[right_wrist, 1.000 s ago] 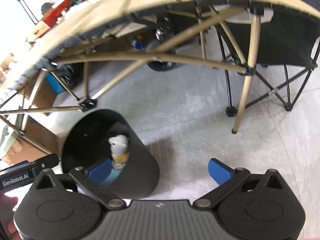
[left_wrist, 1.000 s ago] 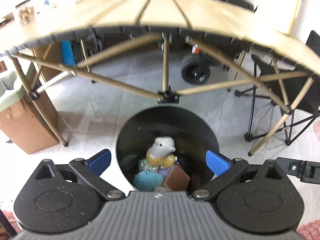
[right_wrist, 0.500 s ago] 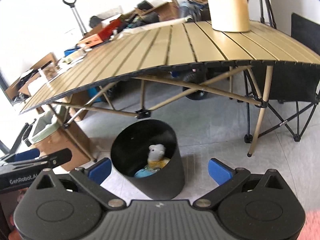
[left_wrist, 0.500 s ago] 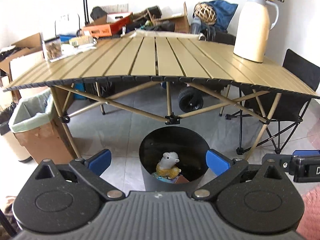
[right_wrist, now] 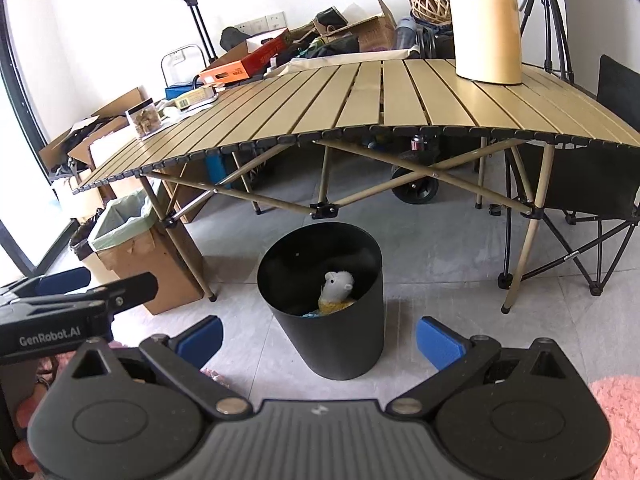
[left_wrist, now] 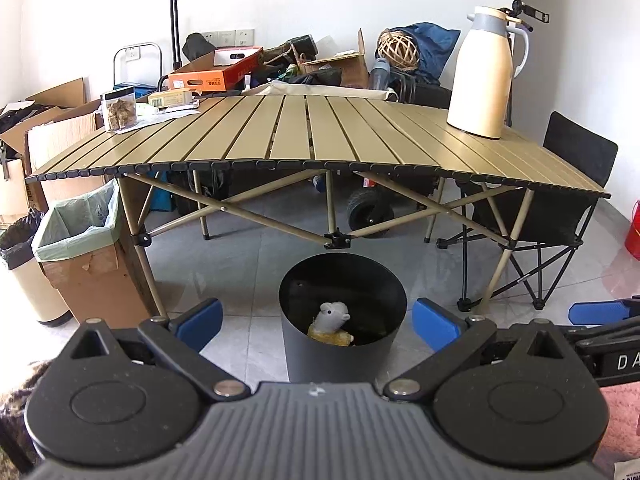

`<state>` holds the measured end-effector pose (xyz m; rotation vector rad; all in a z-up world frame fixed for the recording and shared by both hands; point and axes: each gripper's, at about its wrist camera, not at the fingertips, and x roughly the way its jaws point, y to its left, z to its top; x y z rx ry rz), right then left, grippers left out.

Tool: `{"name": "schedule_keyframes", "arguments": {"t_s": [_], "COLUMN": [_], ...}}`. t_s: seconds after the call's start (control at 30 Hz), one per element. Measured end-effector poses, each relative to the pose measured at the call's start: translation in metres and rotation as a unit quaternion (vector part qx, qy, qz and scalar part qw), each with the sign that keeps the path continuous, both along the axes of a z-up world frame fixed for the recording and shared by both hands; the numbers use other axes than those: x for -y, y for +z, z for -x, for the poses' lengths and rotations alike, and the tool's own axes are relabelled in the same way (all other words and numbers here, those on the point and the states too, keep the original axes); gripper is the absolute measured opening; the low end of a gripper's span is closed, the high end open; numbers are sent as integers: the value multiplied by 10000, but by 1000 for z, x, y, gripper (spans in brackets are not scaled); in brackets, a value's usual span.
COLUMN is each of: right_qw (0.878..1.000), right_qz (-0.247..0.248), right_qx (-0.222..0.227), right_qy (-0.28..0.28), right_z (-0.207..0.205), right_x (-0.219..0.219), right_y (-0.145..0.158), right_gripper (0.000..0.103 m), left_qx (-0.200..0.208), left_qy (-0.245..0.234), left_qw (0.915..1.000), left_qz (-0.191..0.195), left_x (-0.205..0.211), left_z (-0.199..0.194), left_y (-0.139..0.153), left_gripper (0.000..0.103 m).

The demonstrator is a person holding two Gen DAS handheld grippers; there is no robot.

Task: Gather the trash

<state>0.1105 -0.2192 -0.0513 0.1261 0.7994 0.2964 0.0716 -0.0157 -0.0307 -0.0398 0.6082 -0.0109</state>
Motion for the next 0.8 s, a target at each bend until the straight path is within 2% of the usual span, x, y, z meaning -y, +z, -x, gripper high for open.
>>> {"name": "schedule_keyframes", "arguments": {"t_s": [0.8], "right_qw": [9999], "right_qz": [17], "right_qx": [121], "right_qy": [-29], "right_z": [9], "right_x": [2], "right_y": [6], "right_gripper": [103], "left_qx": [111], "left_qy": [-18], "left_qw": [9999], "left_qz": [22], "left_x": [0], "left_z": [8], "left_y": [6], "left_gripper": [103]}}
